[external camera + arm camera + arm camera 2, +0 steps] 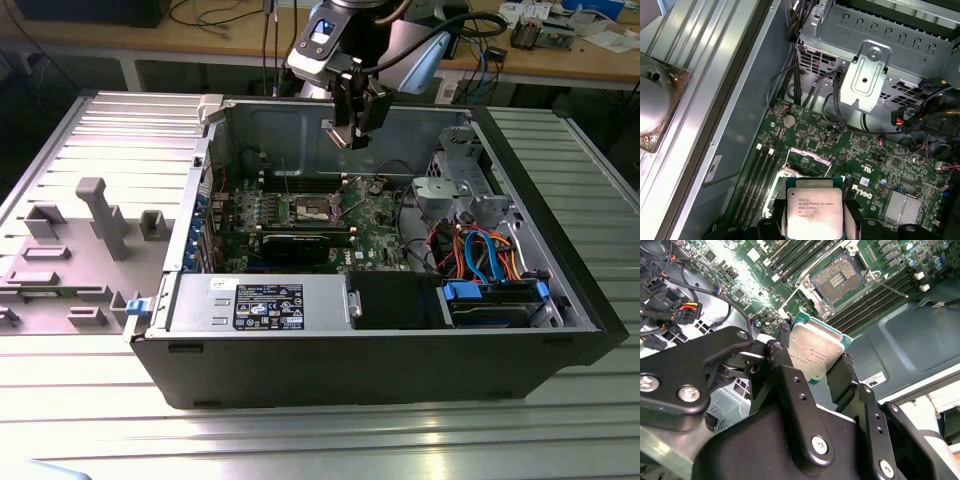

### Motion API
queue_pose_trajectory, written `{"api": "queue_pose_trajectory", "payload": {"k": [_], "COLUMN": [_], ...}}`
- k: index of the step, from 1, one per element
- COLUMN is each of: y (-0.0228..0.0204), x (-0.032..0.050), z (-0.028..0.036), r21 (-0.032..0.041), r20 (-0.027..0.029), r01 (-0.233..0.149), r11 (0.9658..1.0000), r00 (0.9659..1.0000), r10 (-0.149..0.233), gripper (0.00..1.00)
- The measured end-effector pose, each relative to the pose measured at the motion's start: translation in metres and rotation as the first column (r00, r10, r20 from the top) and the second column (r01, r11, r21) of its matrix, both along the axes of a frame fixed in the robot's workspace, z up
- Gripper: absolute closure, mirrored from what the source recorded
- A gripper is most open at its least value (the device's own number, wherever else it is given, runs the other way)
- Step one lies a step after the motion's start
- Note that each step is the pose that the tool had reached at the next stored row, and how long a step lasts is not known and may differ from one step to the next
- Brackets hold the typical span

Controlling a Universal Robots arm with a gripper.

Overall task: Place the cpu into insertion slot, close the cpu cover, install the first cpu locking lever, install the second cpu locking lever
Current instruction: 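Place the cpu into insertion slot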

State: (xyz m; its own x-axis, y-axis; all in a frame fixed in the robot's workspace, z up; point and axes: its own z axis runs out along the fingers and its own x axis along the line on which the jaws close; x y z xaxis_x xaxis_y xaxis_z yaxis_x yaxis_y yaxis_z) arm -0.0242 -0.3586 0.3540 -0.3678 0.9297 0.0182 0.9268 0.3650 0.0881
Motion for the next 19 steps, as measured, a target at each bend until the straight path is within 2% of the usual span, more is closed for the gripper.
{"api": "queue_pose_trajectory", "payload": {"k": [11,15,19], "y": [0.0,0.0,0.0], "x": [-0.0002,-0.0002,-0.0002], "z": [-0.0001,-0.0025,-0.0046], "r21": [0.0001,0.0,-0.0006], "r20": [-0.0006,-0.0087,-0.0177], "r01": [0.002,0.043,0.08], "r11": [1.0,0.9991,0.9968], "r00": [1.0,0.999,0.9967], "r10": [-0.002,-0.043,-0.08], "gripper": [0.46,0.46,0.46]}}
